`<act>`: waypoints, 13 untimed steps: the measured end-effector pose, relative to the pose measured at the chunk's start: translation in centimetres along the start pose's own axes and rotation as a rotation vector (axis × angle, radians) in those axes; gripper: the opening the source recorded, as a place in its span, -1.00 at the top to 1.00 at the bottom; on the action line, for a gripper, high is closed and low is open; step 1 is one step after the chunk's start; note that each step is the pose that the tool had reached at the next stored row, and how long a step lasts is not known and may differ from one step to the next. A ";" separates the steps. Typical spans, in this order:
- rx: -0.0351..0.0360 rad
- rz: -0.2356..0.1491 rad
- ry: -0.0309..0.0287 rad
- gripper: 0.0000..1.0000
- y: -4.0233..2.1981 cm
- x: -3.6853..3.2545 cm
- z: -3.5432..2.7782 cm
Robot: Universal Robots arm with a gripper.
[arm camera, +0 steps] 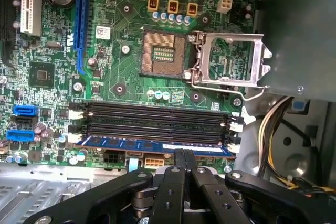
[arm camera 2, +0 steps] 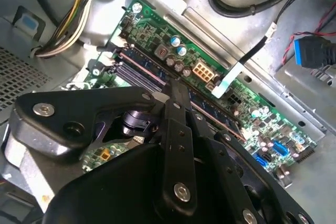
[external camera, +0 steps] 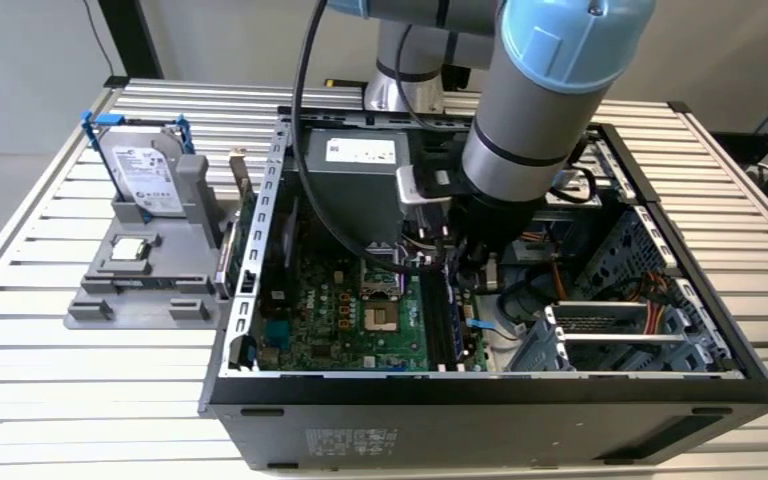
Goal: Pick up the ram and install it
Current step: 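Press down the ram until it locks into place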
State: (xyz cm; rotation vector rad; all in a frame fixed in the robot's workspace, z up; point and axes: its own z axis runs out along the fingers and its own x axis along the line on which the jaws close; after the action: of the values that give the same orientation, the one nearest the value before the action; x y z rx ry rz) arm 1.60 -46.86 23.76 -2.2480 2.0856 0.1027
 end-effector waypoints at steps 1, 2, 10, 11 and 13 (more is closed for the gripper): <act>0.0000 0.000 0.0010 1.00 0.00 0.01 0.05; -0.0001 0.000 0.0021 1.00 0.00 0.05 0.16; 0.0093 0.035 0.0051 1.00 0.03 0.47 1.50; 0.0099 0.042 0.0052 1.00 0.04 0.49 1.67; 0.0110 0.054 0.0059 1.00 0.04 0.54 2.04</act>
State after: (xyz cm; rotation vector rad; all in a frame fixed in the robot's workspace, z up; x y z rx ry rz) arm 1.60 -47.20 21.68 -2.1885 2.1455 0.0876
